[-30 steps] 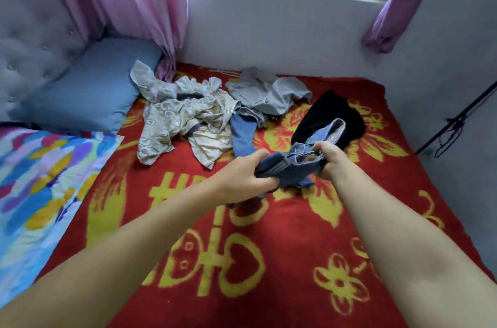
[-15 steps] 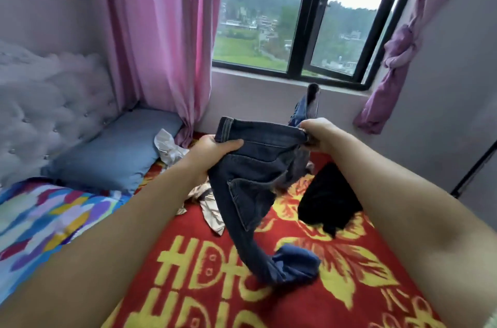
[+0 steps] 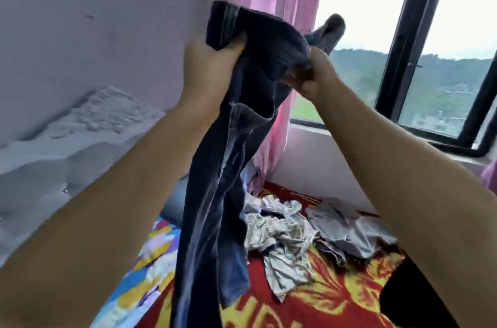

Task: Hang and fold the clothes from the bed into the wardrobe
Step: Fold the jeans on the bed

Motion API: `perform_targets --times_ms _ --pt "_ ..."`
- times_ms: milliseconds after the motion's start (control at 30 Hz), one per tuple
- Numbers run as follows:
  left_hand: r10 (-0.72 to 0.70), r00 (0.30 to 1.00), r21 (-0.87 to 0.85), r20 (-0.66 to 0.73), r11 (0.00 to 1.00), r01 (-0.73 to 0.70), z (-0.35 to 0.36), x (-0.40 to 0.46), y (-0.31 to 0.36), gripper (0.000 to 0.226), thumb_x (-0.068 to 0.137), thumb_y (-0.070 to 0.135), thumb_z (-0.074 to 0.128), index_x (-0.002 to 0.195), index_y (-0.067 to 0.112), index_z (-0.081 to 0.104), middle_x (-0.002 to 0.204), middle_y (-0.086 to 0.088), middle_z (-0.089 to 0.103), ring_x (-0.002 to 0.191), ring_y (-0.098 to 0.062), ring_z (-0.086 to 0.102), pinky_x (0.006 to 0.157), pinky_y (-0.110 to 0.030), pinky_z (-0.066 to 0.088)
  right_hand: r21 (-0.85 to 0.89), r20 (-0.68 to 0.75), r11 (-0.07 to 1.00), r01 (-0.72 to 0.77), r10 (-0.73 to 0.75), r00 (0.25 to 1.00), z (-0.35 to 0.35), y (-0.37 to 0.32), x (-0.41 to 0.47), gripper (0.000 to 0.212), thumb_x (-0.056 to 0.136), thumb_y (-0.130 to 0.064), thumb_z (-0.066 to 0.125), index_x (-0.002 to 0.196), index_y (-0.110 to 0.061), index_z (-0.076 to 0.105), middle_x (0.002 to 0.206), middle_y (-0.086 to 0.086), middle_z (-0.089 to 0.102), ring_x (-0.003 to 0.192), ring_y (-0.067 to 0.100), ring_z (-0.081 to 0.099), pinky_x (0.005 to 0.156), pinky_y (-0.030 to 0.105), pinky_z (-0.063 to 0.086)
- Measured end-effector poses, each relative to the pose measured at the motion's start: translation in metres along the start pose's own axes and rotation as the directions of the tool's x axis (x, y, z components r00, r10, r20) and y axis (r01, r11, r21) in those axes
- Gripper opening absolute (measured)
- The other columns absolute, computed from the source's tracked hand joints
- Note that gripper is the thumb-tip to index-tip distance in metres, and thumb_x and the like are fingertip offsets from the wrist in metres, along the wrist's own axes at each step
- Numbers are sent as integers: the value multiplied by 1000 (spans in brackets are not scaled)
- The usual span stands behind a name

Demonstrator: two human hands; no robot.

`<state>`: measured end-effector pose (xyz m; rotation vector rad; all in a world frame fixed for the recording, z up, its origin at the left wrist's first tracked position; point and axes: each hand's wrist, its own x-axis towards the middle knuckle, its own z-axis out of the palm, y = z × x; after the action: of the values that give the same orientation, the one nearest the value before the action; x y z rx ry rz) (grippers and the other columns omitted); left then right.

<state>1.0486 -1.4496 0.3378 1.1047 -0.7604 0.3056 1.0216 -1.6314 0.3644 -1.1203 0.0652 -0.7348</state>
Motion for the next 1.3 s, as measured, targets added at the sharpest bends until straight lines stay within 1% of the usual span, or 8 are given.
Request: perform_targets --times_ms 167,333,500,633,700,867,1000,1300 --pt "-21 939 168 344 985 -39 71 -71 5 22 85 20 69 66 28 61 56 17 63 55 8 59 51 -8 45 8 -99 999 -51 52 994 -103 -22 -57 29 99 -17 37 81 -7 58 73 10 63 65 21 63 59 27 53" --pt "-231 647 322 727 946 -25 134 -224 -64 10 78 29 66 77 20 62 69 4 64 69 -7 58 62 -26 45 -156 -343 894 -420 350 872 -286 18 -161 58 98 -6 28 54 -4 65 46 6 61 37 13 59 37 17 45" --pt "-501 181 503 846 863 38 167 -468 -146 22 79 38 56 93 20 58 95 -5 66 95 -28 60 75 -39 48 -282 -729 586 -760 383 566 -481 121 -314 11 92 -7 49 94 -7 60 65 13 55 48 22 52 56 27 44" --pt "-558 -416 620 718 784 17 165 -642 -186 67 87 44 62 145 26 33 138 -6 44 128 -25 43 105 -37 38 -241 -887 385 -891 285 363 -591 180 -454 33 93 2 45 115 -14 63 65 3 57 41 9 50 43 18 35" --pt "-569 -534 683 626 730 23 148 -689 -206 71 90 43 59 150 26 24 150 -4 32 137 -22 33 112 -35 30 -185 -938 308 -933 229 261 -627 194 -506 39 92 2 45 128 -8 58 68 6 56 47 13 47 51 23 32" --pt "-710 -481 757 514 640 -135 113 -739 -264 64 92 34 51 149 27 23 147 -2 34 134 -20 35 106 -34 36 -102 -902 120 -988 407 142 -671 245 -588 36 94 -12 51 129 -6 53 96 17 63 83 31 59 77 40 49" --pt "-689 -503 676 522 694 -248 117 -768 -291 66 94 43 49 150 24 20 144 -4 36 132 -23 36 104 -39 38 -196 -882 114 -974 414 226 -678 288 -592 50 95 -27 57 136 -3 44 138 19 50 125 33 48 105 41 38" --pt "-922 -162 904 352 379 -199 210 -877 -286 71 86 65 46 124 7 34 125 -10 40 114 -29 47 81 -40 45 -468 -884 -85 -880 52 465 -727 343 -521 47 94 -47 51 125 -12 52 130 12 47 119 32 47 85 36 38"
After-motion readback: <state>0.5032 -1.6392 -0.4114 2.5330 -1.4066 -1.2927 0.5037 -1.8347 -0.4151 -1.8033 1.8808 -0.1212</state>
